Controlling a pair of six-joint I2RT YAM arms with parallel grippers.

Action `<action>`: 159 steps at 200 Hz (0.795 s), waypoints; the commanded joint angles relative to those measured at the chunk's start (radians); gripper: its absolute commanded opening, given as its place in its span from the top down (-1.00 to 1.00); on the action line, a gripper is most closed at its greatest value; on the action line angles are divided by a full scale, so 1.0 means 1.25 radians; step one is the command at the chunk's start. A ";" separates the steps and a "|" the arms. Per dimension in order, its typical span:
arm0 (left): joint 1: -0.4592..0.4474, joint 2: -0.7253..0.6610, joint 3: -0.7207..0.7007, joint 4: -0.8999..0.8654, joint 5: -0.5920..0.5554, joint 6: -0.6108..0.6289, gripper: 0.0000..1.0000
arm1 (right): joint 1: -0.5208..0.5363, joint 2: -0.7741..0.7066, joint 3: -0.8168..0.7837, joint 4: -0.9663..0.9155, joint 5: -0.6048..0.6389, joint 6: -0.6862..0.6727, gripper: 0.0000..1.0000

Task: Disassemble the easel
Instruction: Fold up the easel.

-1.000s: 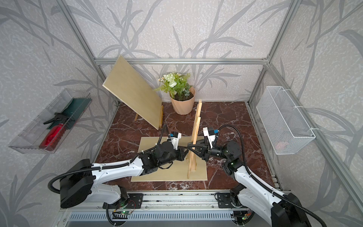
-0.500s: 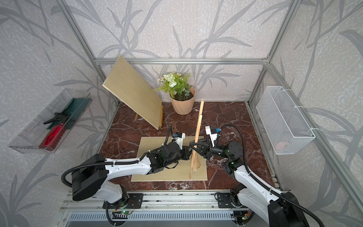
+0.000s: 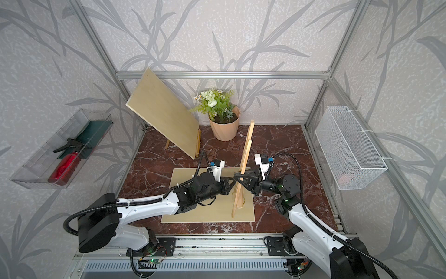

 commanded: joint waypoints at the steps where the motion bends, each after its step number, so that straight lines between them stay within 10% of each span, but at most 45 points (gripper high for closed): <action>1: -0.013 0.042 0.012 0.085 0.078 -0.026 1.00 | -0.001 0.004 0.000 0.119 -0.004 0.009 1.00; 70: -0.030 0.043 0.022 0.057 0.093 0.011 1.00 | -0.008 -0.017 0.000 0.039 0.015 -0.036 1.00; 159: -0.008 -0.456 -0.242 -0.321 -0.117 0.141 0.35 | -0.041 -0.214 0.068 -0.541 0.257 -0.236 1.00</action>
